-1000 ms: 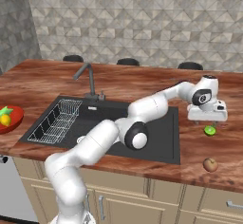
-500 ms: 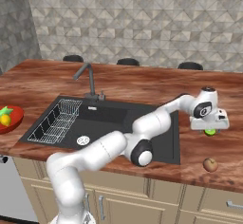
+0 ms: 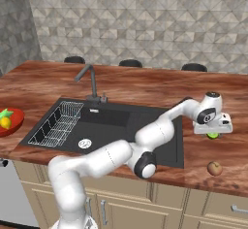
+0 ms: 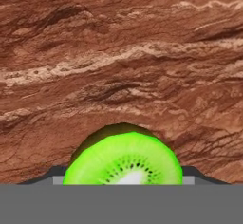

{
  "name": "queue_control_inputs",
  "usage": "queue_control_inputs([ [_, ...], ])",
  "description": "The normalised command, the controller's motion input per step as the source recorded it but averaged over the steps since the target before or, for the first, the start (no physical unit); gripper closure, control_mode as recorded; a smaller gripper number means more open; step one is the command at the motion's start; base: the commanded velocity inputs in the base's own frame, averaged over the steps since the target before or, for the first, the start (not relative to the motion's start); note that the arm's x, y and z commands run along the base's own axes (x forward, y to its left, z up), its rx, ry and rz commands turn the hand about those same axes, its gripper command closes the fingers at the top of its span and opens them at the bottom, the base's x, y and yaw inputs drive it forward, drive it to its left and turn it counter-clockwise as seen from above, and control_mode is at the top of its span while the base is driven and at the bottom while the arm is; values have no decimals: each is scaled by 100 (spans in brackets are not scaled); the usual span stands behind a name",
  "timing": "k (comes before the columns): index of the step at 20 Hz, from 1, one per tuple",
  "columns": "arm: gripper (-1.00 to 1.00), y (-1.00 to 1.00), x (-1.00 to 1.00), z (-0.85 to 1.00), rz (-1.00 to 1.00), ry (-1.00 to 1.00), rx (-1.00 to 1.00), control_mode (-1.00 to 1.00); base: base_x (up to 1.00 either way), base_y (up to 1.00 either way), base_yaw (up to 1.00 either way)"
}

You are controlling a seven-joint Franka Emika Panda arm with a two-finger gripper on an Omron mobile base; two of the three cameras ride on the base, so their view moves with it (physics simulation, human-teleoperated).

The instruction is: There is a mixed pile of frozen fruits and vegetables on the counter. Locate all the frozen vegetables and place the items in a bowl on the counter. Take all the frozen fruits and defrost them in a running sink.

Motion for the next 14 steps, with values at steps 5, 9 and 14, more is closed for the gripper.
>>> queue_control_inputs([
  [5, 100, 31, -17, 36, -6, 2, -9, -100, 0, 0, 0],
  [9, 100, 86, -32, 47, -4, -10, -10, -100, 0, 0, 0],
  [14, 100, 99, -60, 21, -1, -4, -7, -100, 0, 0, 0],
])
